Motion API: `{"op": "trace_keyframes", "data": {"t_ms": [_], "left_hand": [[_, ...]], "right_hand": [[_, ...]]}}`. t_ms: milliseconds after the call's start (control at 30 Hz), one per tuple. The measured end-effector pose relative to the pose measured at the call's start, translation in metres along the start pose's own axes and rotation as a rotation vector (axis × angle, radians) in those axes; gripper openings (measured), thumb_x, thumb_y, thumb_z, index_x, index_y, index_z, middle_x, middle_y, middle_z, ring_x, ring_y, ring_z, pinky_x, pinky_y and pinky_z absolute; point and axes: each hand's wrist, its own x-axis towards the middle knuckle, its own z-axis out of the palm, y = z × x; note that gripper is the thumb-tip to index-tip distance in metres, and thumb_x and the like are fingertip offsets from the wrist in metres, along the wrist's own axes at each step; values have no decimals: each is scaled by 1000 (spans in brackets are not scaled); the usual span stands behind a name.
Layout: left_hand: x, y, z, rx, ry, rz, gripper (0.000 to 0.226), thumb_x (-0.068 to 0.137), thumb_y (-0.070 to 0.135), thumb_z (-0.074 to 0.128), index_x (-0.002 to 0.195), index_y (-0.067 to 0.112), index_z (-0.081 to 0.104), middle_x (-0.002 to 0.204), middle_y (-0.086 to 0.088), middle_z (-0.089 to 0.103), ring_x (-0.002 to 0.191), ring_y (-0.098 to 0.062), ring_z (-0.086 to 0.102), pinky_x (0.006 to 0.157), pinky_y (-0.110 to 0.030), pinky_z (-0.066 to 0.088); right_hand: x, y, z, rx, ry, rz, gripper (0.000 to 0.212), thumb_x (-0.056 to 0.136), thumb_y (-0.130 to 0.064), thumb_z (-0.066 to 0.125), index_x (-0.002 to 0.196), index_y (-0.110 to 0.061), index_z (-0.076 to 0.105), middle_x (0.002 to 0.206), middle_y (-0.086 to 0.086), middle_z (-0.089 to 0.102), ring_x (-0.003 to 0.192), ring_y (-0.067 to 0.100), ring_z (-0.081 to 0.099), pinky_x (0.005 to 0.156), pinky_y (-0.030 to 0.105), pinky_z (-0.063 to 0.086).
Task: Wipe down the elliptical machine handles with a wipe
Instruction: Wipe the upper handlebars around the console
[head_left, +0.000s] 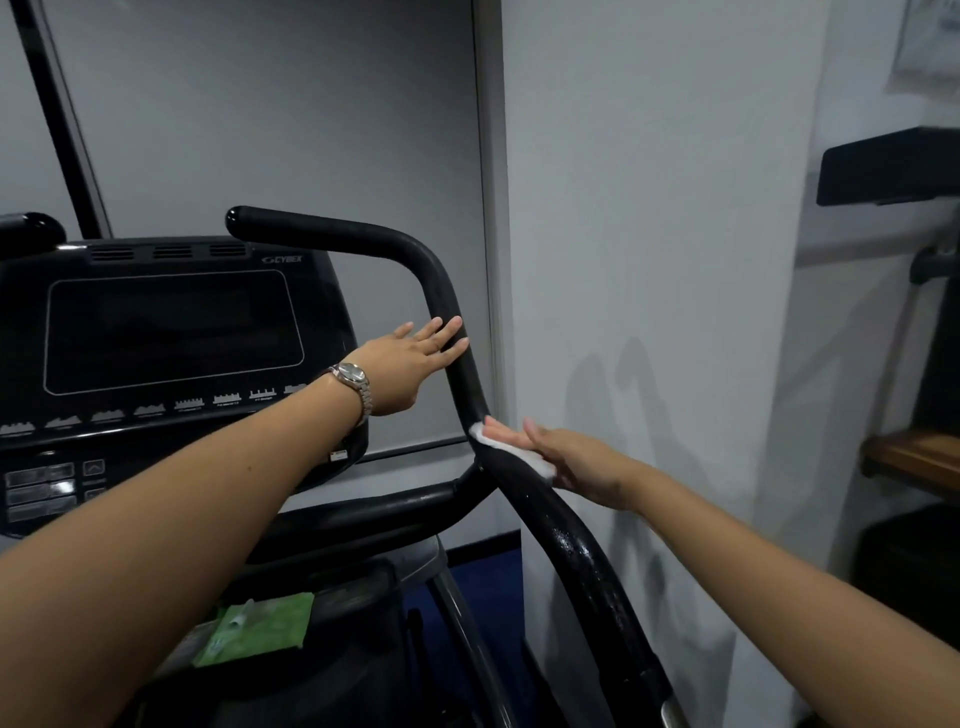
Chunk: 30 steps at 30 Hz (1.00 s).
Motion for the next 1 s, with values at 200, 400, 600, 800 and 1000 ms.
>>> {"op": "trace_keyframes", "data": {"t_ms": [200,400,600,800,1000], "left_hand": [[0,-1,1,5,6,5,80,87,-2,36,149,23,-7,156,-3,-17,145,-21,-6,119,-39,8],[1,2,3,-4,11,-7,80,87,-1,38,149,22,-7,156,-5,-16,145,-22,-5,118,-40,11],[-3,11,-3,19,-9,-48,79,87,-1,39,149,19,-7,155,-7,-17,145,-22,-6,117,-37,6],[-9,21,-9,34,-20,-66,77,87,-1,38,149,13,-6,156,-10,-16,145,-22,-4,117,-38,6],[-29,33,6,29,-63,42,79,84,-4,35,149,15,-6,156,-5,-14,145,-17,-7,118,-41,4]], "right_hand": [[-12,5,8,90,10,18,77,83,-71,0,144,-40,34,154,-29,17,144,3,12,120,36,13],[-19,3,17,19,58,25,76,77,-83,6,139,-51,36,151,-33,19,146,26,2,115,32,21],[-39,-5,15,-70,110,50,49,100,-51,9,142,-45,36,142,-30,27,138,0,20,106,18,26],[-42,-9,19,-132,98,39,52,100,-54,10,143,-43,35,151,-28,25,141,-1,18,109,23,24],[-61,-13,12,-314,50,9,53,99,-53,5,143,-46,33,150,-30,24,140,-6,15,114,22,12]]}}
